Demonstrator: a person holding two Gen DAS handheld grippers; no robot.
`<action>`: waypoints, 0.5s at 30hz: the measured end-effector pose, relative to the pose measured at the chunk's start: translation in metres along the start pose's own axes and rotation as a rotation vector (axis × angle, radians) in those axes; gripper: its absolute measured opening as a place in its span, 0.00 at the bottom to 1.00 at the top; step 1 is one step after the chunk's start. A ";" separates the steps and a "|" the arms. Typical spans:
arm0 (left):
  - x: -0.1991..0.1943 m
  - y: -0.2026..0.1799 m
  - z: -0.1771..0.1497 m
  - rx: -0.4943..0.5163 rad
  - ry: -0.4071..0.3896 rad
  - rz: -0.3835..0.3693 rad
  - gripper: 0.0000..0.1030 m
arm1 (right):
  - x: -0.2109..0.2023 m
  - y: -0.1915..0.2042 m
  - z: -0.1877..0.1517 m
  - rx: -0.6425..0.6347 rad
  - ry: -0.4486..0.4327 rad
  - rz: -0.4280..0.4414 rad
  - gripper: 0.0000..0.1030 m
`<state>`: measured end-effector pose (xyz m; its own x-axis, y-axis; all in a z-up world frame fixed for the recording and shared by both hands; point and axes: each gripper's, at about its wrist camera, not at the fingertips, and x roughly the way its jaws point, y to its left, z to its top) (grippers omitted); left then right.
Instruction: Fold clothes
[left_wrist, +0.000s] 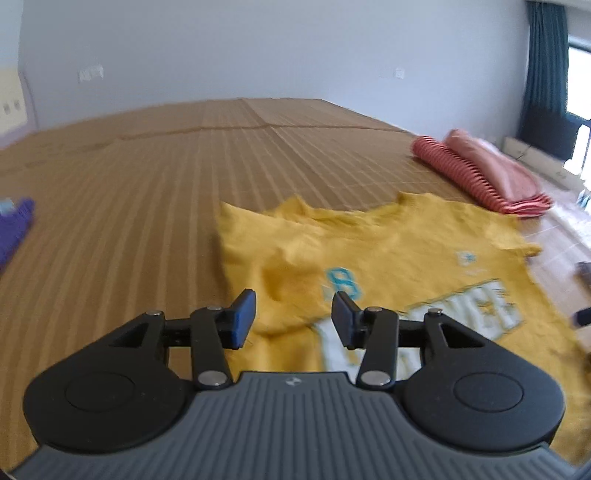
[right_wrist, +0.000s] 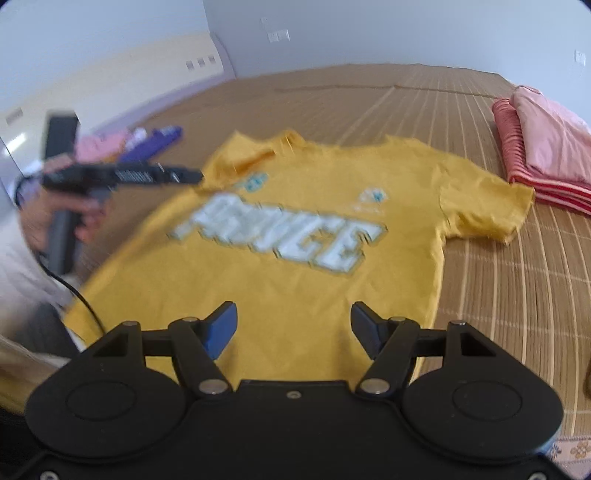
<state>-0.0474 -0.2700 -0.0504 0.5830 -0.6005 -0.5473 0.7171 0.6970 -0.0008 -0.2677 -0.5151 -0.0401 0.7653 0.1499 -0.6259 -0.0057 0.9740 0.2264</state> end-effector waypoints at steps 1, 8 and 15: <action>0.004 0.001 0.002 0.022 0.007 0.020 0.52 | -0.004 0.000 0.008 0.015 -0.007 0.022 0.67; 0.026 0.007 0.006 0.202 0.053 -0.002 0.52 | -0.010 0.039 0.111 -0.181 -0.037 0.156 0.53; 0.021 0.019 -0.003 0.296 -0.086 -0.032 0.52 | 0.070 0.067 0.222 -0.378 0.016 0.278 0.52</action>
<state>-0.0228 -0.2683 -0.0642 0.5797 -0.6599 -0.4780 0.8081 0.5407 0.2336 -0.0714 -0.4768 0.0966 0.6913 0.4140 -0.5922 -0.4455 0.8895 0.1017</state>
